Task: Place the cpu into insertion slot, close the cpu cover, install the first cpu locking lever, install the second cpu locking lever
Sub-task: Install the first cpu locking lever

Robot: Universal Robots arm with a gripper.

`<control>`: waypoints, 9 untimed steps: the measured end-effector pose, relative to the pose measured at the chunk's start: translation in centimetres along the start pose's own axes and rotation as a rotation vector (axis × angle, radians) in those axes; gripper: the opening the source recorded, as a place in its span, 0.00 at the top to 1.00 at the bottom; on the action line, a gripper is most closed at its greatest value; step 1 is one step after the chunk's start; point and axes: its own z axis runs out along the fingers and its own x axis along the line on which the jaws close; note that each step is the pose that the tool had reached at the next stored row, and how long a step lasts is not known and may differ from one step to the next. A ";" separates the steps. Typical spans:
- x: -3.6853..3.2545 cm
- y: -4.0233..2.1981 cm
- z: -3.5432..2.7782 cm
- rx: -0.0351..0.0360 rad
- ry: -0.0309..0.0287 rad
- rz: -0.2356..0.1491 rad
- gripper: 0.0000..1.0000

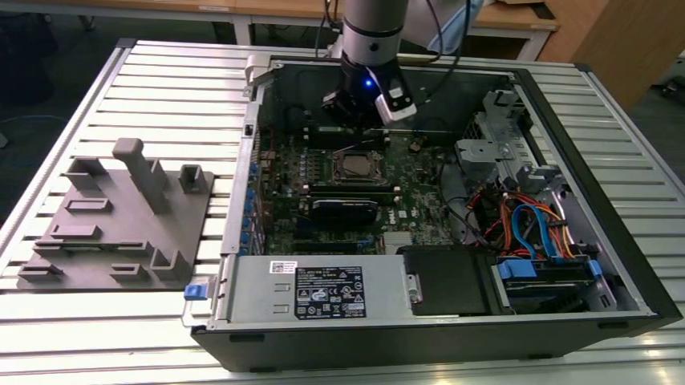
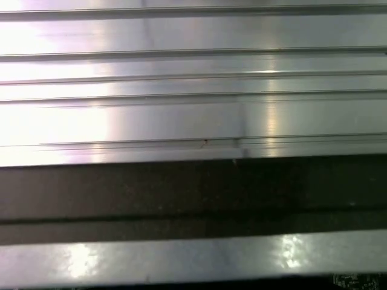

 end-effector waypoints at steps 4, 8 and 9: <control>-0.17 0.04 0.19 0.0000 0.0000 0.000 0.90; -0.37 0.07 0.36 0.0001 0.0001 0.000 0.90; -0.44 0.08 0.41 0.0000 0.0000 0.000 0.90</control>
